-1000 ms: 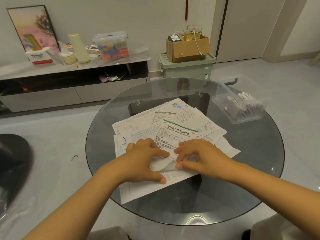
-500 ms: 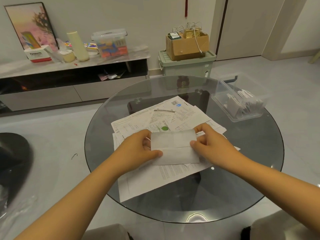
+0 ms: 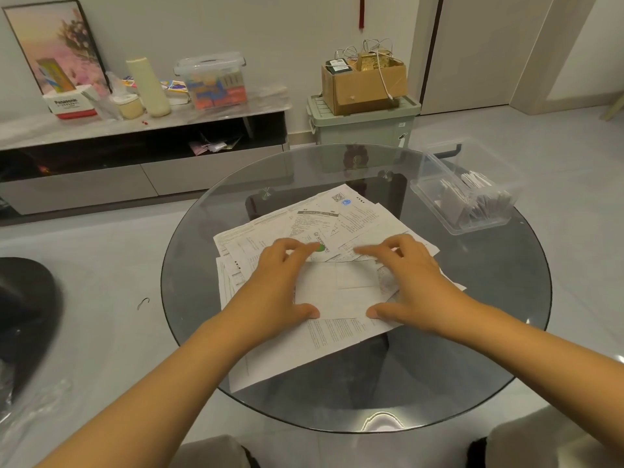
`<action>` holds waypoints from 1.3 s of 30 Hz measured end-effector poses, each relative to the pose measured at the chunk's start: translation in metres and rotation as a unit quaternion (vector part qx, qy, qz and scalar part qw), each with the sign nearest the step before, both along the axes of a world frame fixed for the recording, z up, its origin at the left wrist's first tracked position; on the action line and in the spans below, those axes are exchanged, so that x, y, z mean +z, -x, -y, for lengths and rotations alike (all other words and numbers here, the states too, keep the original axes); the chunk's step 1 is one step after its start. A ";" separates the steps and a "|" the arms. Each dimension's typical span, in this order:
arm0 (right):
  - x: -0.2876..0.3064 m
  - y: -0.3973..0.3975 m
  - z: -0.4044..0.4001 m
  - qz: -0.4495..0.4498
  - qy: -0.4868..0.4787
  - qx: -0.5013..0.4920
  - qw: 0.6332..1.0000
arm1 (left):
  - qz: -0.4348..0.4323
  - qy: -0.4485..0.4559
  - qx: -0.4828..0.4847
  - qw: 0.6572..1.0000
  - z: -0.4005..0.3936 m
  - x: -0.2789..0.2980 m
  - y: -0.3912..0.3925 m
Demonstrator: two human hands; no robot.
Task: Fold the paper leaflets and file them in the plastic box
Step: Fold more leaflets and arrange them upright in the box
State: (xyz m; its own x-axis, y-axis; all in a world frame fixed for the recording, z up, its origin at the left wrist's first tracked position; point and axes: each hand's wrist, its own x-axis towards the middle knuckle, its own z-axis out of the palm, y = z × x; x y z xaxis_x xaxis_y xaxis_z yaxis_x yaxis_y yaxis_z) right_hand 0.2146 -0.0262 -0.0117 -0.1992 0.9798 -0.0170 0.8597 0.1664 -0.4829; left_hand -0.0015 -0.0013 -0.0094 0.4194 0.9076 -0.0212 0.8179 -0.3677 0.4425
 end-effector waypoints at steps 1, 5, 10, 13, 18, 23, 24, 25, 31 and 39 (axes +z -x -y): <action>0.001 0.000 0.001 0.024 -0.013 0.027 0.999 | -0.022 -0.018 -0.028 0.999 0.000 0.000 0.000; -0.003 0.002 0.003 0.053 -0.004 0.097 0.994 | -0.082 -0.001 -0.110 0.991 -0.001 -0.002 0.001; -0.004 0.004 0.005 0.062 -0.009 0.102 0.993 | -0.093 -0.023 -0.120 0.988 0.000 -0.001 0.000; -0.001 0.005 0.005 0.059 -0.028 0.096 0.993 | -0.061 -0.022 -0.104 0.992 0.001 0.002 -0.001; 0.002 0.004 0.003 -0.039 -0.011 0.034 0.999 | -0.013 -0.020 -0.059 0.998 0.001 0.004 -0.003; -0.002 0.002 -0.002 -0.066 0.003 -0.012 0.998 | 0.012 -0.012 -0.041 0.999 0.002 0.005 -0.006; -0.002 0.002 -0.003 -0.063 0.000 -0.016 0.998 | 0.008 -0.007 -0.038 0.999 0.002 0.004 -0.007; -0.003 0.002 -0.003 -0.058 -0.002 -0.020 0.998 | 0.001 -0.002 -0.036 0.999 0.002 0.003 -0.007; -0.009 0.004 -0.003 0.017 -0.028 0.015 0.999 | -0.032 -0.022 -0.041 0.998 0.001 -0.001 -0.008; 0.000 0.000 -0.005 0.067 0.010 0.064 0.996 | -0.063 -0.044 -0.086 0.993 0.005 0.000 -0.010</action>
State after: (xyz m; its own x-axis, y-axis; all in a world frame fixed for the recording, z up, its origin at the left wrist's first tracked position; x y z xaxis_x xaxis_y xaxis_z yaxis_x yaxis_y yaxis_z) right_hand 0.2143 -0.0214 -0.0121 -0.3164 0.9460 -0.0710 0.8889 0.2695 -0.3704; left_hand 0.0080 -0.0068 -0.0097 0.5681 0.8229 -0.0068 0.7860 -0.5400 0.3010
